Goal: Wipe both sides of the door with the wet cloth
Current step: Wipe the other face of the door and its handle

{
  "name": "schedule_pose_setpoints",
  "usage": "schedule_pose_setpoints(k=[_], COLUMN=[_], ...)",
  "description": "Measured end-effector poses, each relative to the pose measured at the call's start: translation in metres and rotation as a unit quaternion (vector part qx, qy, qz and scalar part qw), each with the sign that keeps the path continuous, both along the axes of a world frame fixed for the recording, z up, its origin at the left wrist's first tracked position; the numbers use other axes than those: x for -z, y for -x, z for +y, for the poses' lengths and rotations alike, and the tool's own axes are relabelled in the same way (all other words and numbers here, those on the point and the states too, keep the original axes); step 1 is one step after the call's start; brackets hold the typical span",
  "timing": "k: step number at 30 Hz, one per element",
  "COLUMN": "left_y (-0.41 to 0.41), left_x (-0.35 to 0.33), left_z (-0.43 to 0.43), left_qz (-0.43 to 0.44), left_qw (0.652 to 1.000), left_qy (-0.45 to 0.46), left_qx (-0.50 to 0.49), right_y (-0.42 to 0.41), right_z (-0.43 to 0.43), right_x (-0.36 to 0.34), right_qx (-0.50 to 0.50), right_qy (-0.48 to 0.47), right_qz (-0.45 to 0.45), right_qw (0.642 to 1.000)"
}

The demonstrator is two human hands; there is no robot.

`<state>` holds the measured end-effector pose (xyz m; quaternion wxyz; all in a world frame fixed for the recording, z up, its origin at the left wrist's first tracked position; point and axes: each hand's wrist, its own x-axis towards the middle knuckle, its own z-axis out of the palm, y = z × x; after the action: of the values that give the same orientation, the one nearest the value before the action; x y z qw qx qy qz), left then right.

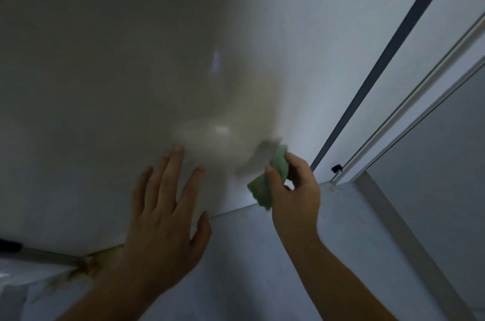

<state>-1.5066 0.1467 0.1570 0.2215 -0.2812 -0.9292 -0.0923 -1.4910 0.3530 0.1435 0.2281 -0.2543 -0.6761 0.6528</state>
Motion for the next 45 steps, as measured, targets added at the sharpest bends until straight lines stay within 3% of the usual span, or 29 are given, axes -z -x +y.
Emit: schedule_pose_setpoints(k=[4,8,15,20,26,32,45], left_y=[-0.02,-0.025,-0.007,0.013,0.014,-0.004,-0.014], left_x=[-0.071,-0.208,-0.507,-0.627,-0.655,-0.642,-0.628], left_z=[0.025,0.077,0.181,0.251,0.293,0.315,0.325], left_qz=[-0.136,-0.222,-0.277,-0.235,-0.199,-0.179,-0.317], left_qw=[0.99,0.968,0.935,0.94,0.964,0.98,0.94], left_qy=[-0.035,-0.111,-0.215,-0.22,-0.091,-0.018,-0.11], left_qx=[0.027,0.036,0.061,0.117,0.151,0.087,0.067], right_y=[-0.053,-0.094,-0.104,-0.078,-0.046,-0.02,-0.022], right_z=[0.017,0.059,0.143,0.203,0.243,0.254,0.268], right_x=[-0.092,-0.213,-0.475,-0.605,-0.669,-0.665,-0.665], right_qx=[0.013,0.028,0.071,0.075,0.062,-0.008,-0.048], right_qy=[0.138,0.189,0.108,0.045,-0.018,-0.094,-0.124], right_qz=[-0.083,-0.129,-0.114,-0.075,-0.04,-0.092,-0.087], right_qw=[0.987,0.973,0.985,0.993,0.997,0.991,0.987])
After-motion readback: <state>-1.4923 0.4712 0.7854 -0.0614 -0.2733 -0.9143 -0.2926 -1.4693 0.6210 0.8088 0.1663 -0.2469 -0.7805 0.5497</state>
